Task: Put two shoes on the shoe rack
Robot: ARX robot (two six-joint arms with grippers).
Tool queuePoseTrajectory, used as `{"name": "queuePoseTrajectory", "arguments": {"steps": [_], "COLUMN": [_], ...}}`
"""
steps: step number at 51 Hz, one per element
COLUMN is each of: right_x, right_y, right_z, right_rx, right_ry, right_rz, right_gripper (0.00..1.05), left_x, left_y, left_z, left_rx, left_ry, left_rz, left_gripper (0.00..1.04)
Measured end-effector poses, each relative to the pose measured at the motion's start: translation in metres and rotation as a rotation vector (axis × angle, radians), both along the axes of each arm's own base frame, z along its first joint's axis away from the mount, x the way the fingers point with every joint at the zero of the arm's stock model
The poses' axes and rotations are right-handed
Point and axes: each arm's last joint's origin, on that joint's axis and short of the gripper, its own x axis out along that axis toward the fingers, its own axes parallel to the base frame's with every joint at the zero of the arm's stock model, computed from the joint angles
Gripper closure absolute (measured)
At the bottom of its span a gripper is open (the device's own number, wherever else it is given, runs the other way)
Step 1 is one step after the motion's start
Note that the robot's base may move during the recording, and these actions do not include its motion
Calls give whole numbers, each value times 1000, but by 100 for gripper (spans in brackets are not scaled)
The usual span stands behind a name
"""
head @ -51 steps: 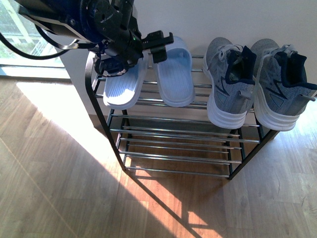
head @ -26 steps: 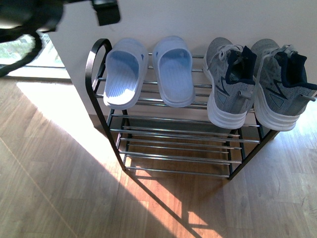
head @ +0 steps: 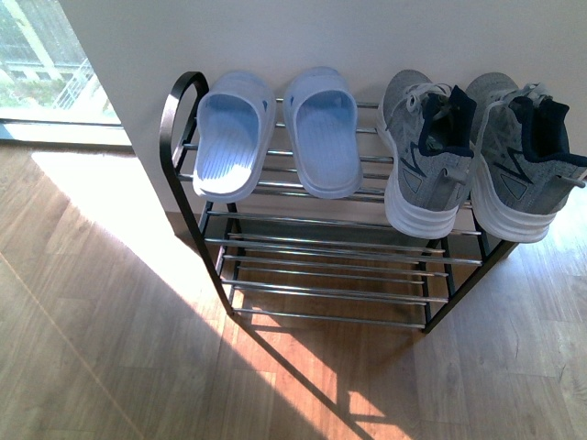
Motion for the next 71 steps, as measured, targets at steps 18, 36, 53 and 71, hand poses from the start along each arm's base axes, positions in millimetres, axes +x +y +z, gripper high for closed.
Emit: {"name": "queuePoseTrajectory", "arguments": {"steps": [18,36,53,71], "right_x": [0,0,0,0], "right_y": [0,0,0,0], "right_z": [0,0,0,0], "right_rx": [0,0,0,0], "right_ry": [0,0,0,0], "right_rz": [2,2,2,2], "right_gripper": [9,9,9,9], "left_x": [-39,-56,-68,-77], "left_y": [25,36,36,36], "left_z": [-18,-11,-9,-9], "left_rx": [13,13,13,13], "left_ry": [16,-8,-18,-20], "left_rz": [-7,-6,-6,-6], "left_gripper": [104,104,104,104]}}
